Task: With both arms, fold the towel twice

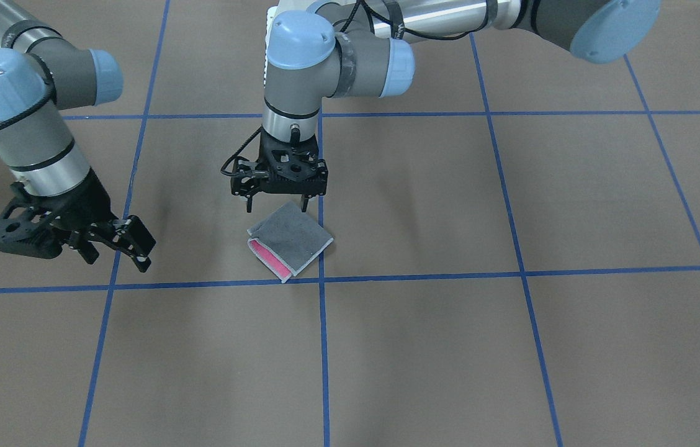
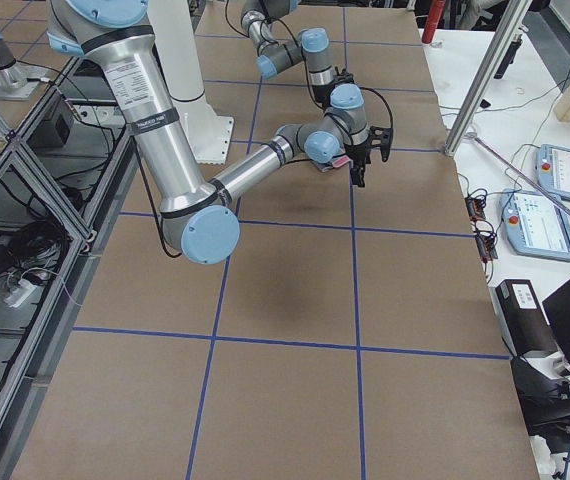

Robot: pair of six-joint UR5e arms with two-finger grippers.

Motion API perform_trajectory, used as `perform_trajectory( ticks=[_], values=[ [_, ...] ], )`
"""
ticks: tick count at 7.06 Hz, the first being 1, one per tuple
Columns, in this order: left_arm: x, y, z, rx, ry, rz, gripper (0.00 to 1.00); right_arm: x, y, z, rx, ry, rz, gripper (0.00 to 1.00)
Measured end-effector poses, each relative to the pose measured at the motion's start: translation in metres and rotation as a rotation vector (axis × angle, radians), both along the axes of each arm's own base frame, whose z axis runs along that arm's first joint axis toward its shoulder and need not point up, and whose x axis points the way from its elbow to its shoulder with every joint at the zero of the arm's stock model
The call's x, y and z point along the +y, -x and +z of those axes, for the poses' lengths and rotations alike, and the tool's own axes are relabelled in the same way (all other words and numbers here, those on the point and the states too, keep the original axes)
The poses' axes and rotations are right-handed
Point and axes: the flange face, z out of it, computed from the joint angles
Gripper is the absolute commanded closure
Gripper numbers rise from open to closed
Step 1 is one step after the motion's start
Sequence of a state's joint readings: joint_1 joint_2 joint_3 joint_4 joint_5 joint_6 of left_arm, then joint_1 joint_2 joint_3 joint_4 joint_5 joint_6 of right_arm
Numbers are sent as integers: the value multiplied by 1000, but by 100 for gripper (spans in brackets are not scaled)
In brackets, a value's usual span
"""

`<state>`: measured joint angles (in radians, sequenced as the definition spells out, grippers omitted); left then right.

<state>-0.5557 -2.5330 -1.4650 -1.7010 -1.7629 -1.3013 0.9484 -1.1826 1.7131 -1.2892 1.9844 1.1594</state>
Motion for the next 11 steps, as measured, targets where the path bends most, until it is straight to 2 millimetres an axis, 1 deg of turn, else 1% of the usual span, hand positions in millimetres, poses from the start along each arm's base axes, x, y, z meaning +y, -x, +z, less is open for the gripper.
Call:
perform_trajectory(
  ticks=[1, 2, 3, 4, 5, 6, 7, 8, 9, 10, 11],
  values=[
    [-4, 51, 25, -80, -48, 61, 0, -5, -43, 32, 30, -25, -61, 1],
    [-8, 108, 58, -158, -103, 120, 0, -7, -95, 71, 69, -60, -125, 1],
    [-16, 173, 103, -233, -156, 186, 0, -2, -155, 114, 108, -99, -187, 1],
    [-30, 245, 156, -294, -198, 260, 0, 7, -216, 157, 149, -134, -249, 1],
    [-47, 318, 208, -342, -233, 325, 0, 18, -269, 189, 190, -155, -310, 1],
    [-61, 392, 255, -371, -250, 367, 0, 27, -317, 211, 225, -150, -364, 1],
    [-71, 459, 298, -369, -245, 388, 0, 36, -358, 224, 238, -119, -407, 1],
    [-77, 517, 341, -353, -233, 406, 0, 44, -385, 232, 235, -76, -432, 1],
    [-82, 558, 386, -339, -210, 426, 0, 55, -396, 246, 226, -27, -443, 1],
    [-80, 581, 436, -338, -152, 446, 0, 67, -400, 262, 218, 14, -446, 1],
    [-74, 594, 480, -341, -81, 456, 0, 74, -401, 272, 212, 37, -446, 1]
  ],
)
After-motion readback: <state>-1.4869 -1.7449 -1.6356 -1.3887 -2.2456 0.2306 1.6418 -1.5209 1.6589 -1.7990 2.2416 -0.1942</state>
